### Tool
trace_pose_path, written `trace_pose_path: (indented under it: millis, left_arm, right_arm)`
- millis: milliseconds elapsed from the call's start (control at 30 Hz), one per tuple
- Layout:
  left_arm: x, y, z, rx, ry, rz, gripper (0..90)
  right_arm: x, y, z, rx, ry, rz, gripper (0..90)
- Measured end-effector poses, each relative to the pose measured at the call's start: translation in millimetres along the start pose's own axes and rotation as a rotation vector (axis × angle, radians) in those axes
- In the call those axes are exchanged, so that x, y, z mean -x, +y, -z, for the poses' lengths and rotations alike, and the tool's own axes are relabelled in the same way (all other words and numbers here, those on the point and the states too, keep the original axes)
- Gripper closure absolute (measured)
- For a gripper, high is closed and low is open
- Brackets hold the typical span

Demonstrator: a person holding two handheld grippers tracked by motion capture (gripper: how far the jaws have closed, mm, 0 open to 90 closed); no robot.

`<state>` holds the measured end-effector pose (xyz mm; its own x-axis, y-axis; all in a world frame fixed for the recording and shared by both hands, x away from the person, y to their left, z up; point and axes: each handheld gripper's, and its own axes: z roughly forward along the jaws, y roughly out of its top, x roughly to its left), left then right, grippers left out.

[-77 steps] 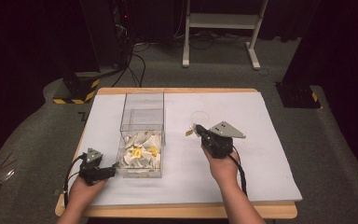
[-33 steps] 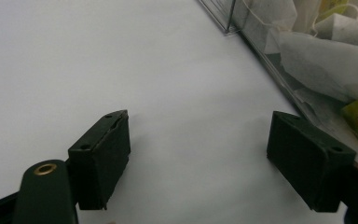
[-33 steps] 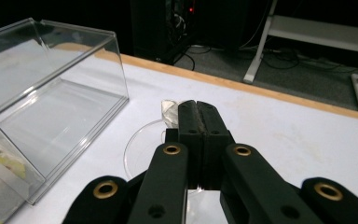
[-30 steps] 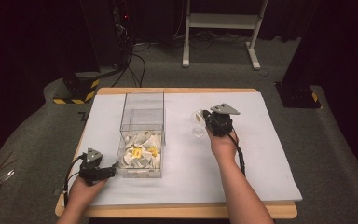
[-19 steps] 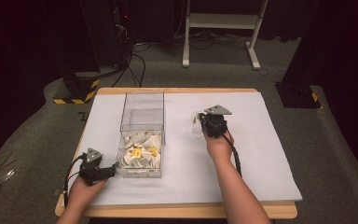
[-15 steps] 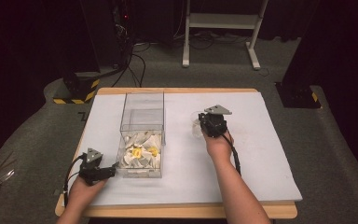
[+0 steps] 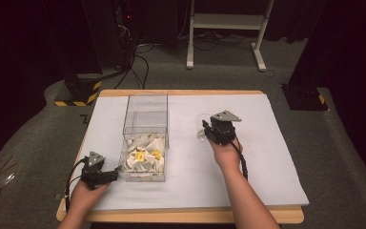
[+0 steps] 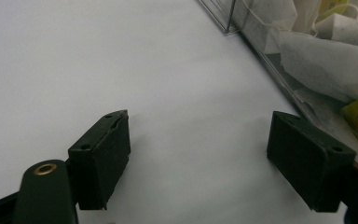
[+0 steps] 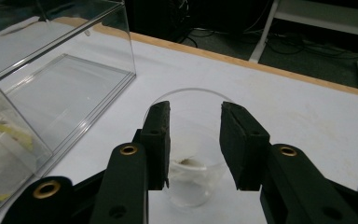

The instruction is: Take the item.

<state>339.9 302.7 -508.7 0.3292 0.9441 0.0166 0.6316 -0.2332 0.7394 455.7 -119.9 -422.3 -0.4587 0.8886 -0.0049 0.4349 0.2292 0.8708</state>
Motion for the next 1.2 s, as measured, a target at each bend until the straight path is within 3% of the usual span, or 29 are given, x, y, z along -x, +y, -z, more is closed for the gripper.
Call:
trace_pose_path:
  millis: [533, 967, 1200]
  left_arm:
    - [0.1, 0.0, 0.0, 0.0, 0.0, 0.0, 21.4]
    - [0.2, -0.1, 0.1, -0.001, 0.0, 0.0, 21.4]
    - [0.2, -0.1, 0.1, 0.0, 0.0, 0.0, 21.4]
  right_arm:
    - [-4.4, -28.4, 28.5, 0.005, 0.016, 0.021, 52.7]
    - [1.7, -87.3, 49.8, -0.071, -0.012, 0.037, 45.7]
    - [10.8, -119.8, 63.2, -0.139, -0.029, 0.051, 44.9]
